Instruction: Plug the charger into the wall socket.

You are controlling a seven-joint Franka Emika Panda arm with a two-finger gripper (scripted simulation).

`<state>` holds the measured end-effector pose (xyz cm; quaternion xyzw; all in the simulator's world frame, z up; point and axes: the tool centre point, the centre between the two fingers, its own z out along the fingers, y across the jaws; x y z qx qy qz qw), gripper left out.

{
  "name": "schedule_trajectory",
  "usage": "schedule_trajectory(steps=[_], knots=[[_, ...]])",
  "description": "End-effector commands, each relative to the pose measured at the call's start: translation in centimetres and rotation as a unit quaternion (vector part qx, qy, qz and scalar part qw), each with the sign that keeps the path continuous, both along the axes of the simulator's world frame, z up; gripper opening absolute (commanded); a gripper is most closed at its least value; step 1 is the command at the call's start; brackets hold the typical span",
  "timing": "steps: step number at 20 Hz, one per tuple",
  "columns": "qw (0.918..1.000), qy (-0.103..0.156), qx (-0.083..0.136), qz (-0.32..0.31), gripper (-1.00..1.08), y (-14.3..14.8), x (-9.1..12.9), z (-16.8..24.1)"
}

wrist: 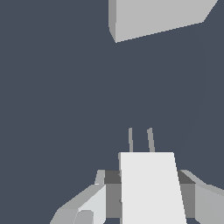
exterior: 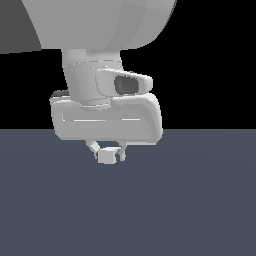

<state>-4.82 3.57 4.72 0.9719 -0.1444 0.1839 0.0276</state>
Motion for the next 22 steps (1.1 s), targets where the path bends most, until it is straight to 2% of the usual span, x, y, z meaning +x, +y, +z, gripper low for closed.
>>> schedule_trajectory(steps=[1,22], knots=[[0.9999,-0.001,-0.001,0.017,-1.0,-0.9,0.4,0.6],[0.9919,0.0,0.0,0.127,-1.0,-5.9,3.9,4.4]])
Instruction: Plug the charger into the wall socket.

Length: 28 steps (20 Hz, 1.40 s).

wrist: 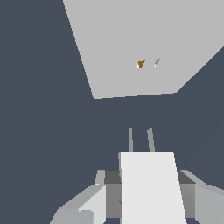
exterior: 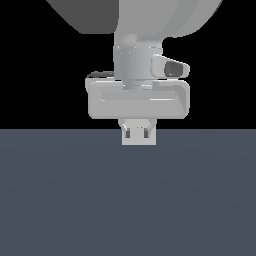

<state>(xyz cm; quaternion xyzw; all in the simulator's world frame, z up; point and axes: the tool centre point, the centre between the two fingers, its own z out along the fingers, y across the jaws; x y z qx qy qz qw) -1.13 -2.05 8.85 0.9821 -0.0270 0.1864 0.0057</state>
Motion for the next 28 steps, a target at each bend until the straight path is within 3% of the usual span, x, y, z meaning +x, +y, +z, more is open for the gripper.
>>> schedule_trajectory(steps=[1,22,28], knots=[[0.9999,0.0,0.0,0.012,-1.0,-0.4,0.4,0.4],[0.9992,0.003,0.001,0.041,-1.0,-1.5,1.7,1.2],[0.9992,0.003,0.001,0.041,-1.0,-1.5,3.1,1.2]])
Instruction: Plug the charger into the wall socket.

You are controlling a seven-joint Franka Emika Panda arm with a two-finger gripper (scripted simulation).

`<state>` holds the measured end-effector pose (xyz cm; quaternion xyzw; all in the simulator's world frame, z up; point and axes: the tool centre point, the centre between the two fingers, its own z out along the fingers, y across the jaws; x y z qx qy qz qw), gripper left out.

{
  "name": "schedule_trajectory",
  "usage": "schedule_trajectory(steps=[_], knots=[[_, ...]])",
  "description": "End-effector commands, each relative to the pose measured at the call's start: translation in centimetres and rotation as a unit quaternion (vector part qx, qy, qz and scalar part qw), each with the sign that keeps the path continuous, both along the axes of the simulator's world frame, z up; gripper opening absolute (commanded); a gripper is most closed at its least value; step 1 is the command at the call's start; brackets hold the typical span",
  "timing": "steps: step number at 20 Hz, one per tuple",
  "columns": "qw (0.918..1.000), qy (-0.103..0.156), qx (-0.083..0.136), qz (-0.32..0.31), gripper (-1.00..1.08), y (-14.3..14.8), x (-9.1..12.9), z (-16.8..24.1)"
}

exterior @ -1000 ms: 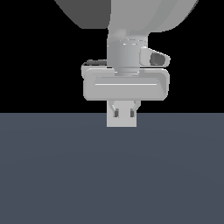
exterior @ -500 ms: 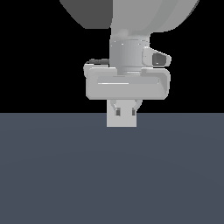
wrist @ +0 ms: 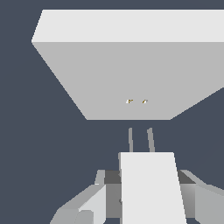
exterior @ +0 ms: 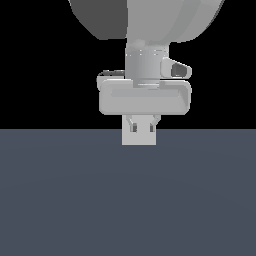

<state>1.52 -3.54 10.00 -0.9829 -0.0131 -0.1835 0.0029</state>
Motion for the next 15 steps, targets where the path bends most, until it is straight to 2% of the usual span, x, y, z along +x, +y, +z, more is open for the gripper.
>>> schedule_trajectory(steps=[1,8,15], knots=[[1.0,0.0,0.0,0.0,-1.0,0.0,0.8,0.0],[1.0,0.0,0.0,0.0,-1.0,0.1,3.2,0.0],[1.0,0.0,0.0,0.0,-1.0,0.1,3.9,0.0]])
